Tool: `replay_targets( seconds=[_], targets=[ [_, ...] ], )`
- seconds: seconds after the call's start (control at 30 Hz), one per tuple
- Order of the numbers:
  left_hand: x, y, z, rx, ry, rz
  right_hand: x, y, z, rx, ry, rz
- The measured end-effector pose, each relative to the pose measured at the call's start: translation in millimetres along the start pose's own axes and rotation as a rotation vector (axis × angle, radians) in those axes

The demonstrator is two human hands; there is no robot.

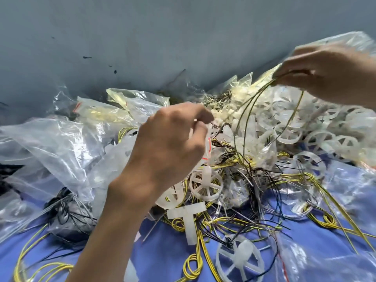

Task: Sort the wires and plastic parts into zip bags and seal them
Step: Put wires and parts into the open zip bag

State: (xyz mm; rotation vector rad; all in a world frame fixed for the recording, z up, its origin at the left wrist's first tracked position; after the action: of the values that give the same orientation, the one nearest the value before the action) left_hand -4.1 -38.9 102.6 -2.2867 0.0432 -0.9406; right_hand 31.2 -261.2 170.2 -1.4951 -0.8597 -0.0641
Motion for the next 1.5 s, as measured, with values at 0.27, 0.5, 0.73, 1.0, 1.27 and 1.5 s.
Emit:
replay_targets(
  seconds=[0.27,0.5,0.73,1.0,1.27,1.5],
  targets=[
    [-5,9,-3,-0.098,-0.139,0.051,17,31,96,0.201,-0.171,0.226],
    [0,13,14,-0.23,-0.172,-0.032,3,42,83,0.694,-0.044,0.07],
    [1,7,23,-0.286,-0.172,0.032,1,43,63,0.535,-0.064,-0.108],
    [2,16,7,-0.608,-0.177,0.095,-7,24,59,0.745,-0.024,-0.249],
    [-2,29,12,-0.595,-0.241,0.045,0,46,78,0.634,-0.008,0.016],
    [1,27,25,-0.793,-0.33,-0.094,-1,71,68,0.429,0.081,0.246]
  ],
)
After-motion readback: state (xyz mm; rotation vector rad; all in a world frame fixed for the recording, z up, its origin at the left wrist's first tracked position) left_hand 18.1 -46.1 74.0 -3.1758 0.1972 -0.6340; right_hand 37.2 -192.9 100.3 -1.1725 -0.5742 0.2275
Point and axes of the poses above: each hand's wrist, its own x-axis towards the middle knuckle, its own y-axis out of the palm, z = x × y, the point moved 6 cm from there along x, towards the middle knuckle, and after that the axes turned 5 degrees about -x, right-handed, at the moved point
